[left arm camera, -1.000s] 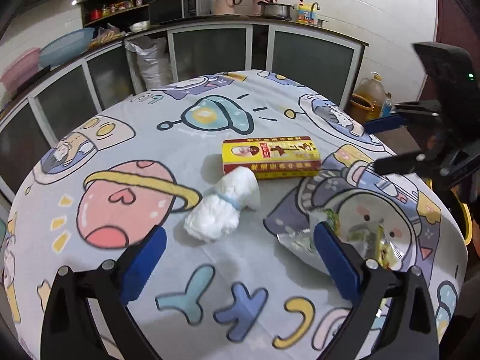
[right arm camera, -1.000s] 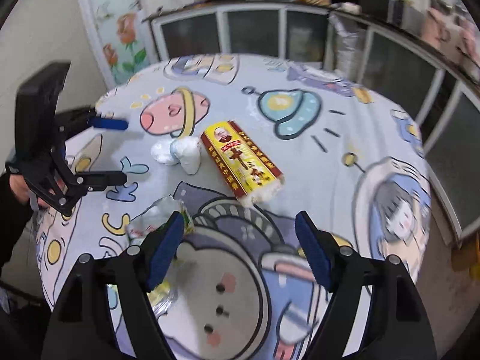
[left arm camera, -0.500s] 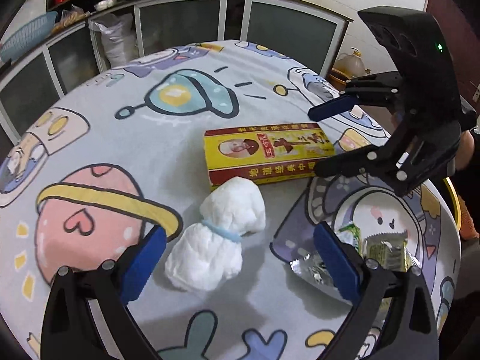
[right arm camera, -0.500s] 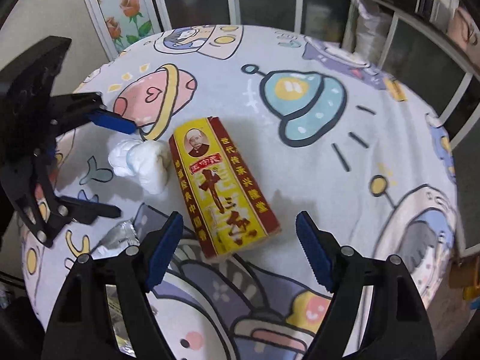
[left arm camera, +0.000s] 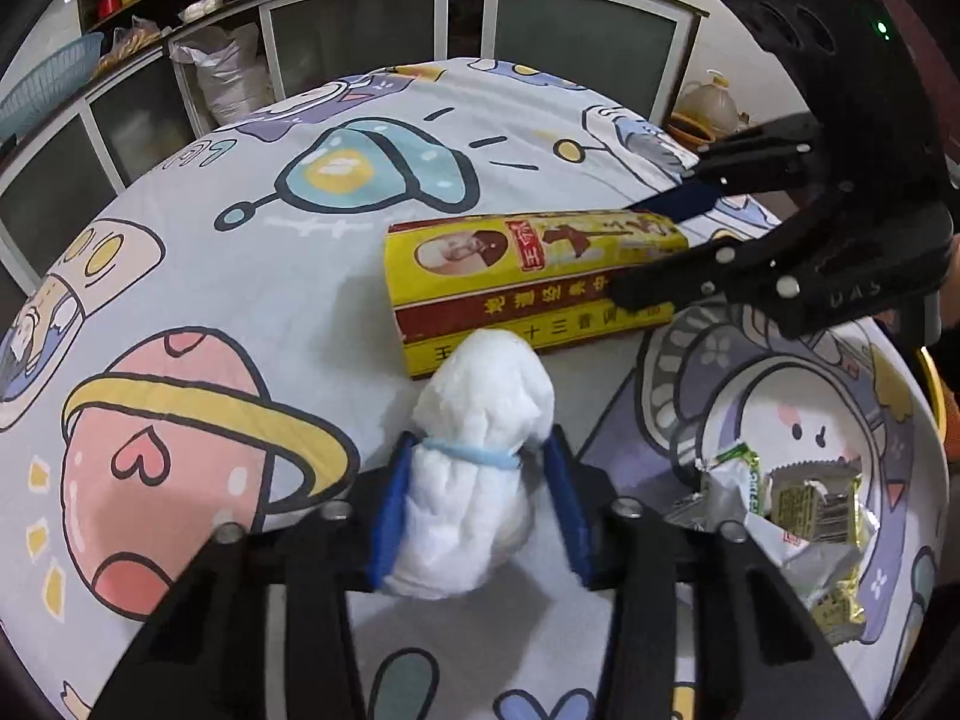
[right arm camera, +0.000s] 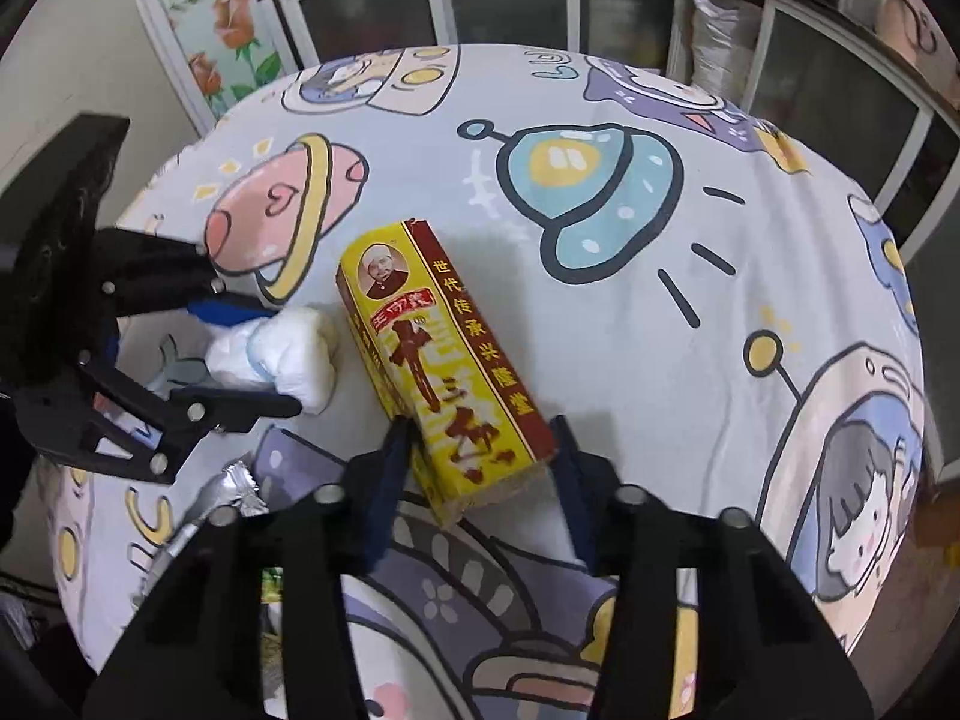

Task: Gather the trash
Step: 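Grasp the white tissue bundle with left tool while right tool grasps the yellow box, then carry the tissue bundle and yellow box over the bin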

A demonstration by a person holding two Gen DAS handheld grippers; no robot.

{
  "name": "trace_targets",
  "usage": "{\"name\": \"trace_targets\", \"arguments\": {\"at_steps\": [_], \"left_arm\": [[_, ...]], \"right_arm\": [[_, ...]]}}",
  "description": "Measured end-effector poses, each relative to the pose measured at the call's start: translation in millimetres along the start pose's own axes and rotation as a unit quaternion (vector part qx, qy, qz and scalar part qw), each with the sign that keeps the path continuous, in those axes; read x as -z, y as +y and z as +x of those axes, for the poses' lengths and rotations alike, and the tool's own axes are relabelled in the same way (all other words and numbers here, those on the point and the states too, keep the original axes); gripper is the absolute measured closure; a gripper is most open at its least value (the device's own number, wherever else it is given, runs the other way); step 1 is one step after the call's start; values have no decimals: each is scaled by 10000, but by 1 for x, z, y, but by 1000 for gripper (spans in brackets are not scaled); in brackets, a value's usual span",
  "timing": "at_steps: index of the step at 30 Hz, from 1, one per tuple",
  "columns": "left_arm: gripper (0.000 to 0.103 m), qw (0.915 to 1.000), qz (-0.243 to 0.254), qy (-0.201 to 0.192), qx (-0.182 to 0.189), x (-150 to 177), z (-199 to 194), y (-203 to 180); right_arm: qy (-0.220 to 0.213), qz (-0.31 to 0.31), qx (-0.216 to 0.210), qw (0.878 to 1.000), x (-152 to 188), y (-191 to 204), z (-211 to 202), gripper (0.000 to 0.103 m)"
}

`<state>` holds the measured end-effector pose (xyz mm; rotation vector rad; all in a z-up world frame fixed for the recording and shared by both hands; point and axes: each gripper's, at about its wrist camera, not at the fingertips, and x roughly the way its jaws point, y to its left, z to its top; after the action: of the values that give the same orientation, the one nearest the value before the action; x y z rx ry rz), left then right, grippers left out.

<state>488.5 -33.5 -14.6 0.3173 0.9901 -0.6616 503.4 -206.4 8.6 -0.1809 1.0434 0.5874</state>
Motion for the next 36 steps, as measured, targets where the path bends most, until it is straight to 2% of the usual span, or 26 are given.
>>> {"name": "trace_targets", "arguments": {"at_steps": [4,11,17,23,27,31,36], "left_arm": [[69,9998,-98,-54,-164,3,-12,0],[69,9983,-260,-355,-391,14,-59,-4],[69,9963,-381,-479,-605,36,-94,-14],[69,9932,-728,-568,-710,64,-109,-24],[69,9905,-951,-660,-746,71,-113,-37],[69,9895,-1032,-774,-652,65,-114,-62],[69,9919,-789,-919,-386,41,-109,-113]], "right_arm": [[-164,137,155,9997,3,0,-13,72],[-445,192,154,9987,10,14,-48,73],[-592,256,107,9979,25,29,-76,73],[-533,443,120,9975,59,37,-91,73],[-472,598,227,9968,89,32,-104,73],[-503,849,372,9944,122,19,-125,73],[-633,1121,623,9897,163,-1,-161,73]]}}
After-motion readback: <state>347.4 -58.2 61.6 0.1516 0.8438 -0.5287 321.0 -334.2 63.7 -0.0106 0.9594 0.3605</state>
